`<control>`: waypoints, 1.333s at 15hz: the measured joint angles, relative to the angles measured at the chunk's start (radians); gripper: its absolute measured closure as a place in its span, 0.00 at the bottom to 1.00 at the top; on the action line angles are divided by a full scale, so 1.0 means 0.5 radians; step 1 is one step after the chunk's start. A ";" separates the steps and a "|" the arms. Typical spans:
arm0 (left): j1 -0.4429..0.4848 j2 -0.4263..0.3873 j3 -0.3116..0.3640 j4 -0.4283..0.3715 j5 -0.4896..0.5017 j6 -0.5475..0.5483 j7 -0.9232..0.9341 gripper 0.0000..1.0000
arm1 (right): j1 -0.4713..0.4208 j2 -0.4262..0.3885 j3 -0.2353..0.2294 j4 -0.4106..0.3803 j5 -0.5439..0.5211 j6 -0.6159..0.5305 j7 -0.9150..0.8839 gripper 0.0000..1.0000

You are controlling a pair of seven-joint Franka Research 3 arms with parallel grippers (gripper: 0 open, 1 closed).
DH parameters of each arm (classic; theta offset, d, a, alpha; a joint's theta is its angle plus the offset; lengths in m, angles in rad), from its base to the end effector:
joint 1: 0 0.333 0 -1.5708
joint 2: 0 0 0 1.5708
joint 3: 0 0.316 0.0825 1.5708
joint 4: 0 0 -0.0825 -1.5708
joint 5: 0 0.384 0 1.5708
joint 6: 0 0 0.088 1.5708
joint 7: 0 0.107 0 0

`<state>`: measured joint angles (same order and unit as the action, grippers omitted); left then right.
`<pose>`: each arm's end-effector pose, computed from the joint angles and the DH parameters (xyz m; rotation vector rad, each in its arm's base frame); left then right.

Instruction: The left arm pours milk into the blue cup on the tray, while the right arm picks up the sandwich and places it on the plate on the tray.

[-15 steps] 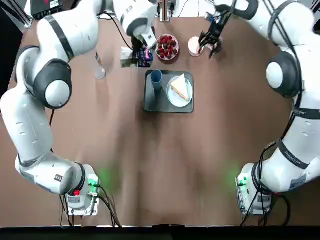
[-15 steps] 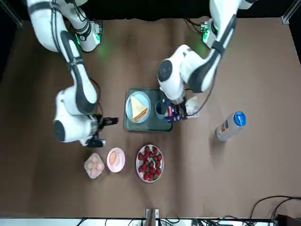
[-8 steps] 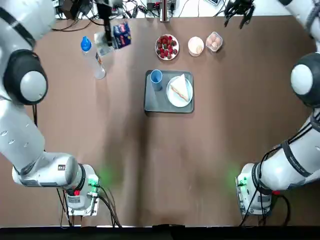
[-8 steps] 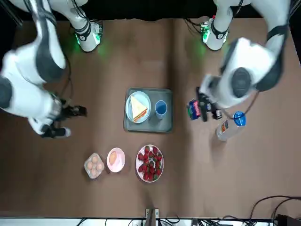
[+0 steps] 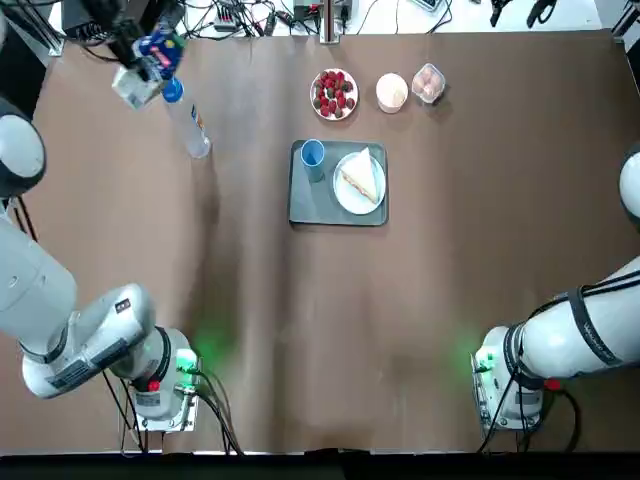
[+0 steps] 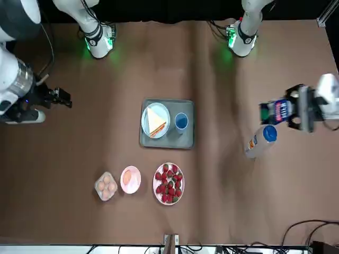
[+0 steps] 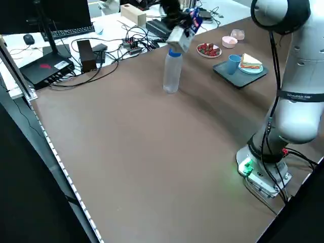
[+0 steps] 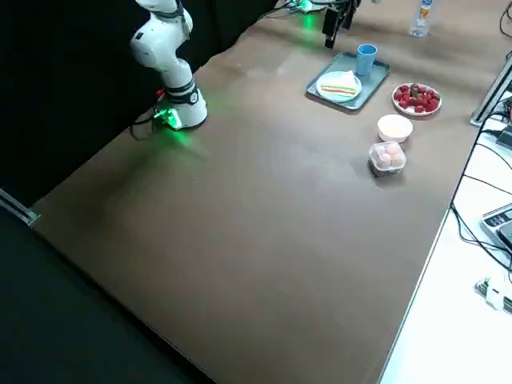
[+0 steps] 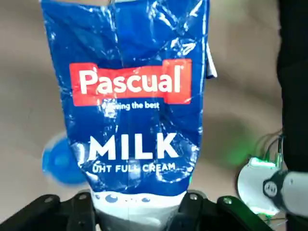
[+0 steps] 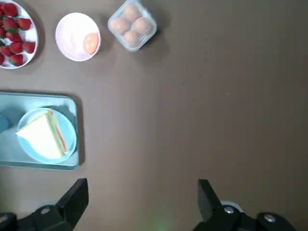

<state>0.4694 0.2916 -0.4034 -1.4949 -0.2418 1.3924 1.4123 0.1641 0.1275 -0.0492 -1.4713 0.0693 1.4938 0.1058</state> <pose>0.5990 0.0383 0.4968 2.0521 -1.6434 -0.0414 0.5795 0.0767 0.5923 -3.0857 -0.0168 0.1717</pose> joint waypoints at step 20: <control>0.837 1.060 0.049 0.002 -0.553 0.262 1.821 0.52 | -0.002 -0.527 0.003 -0.343 -0.109 0.192 0.000 0.00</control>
<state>0.8877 0.8214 -0.3789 -1.4936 -0.5181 1.5232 2.3230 0.1629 -0.1359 -0.0477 -1.6428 0.0150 1.5898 0.1059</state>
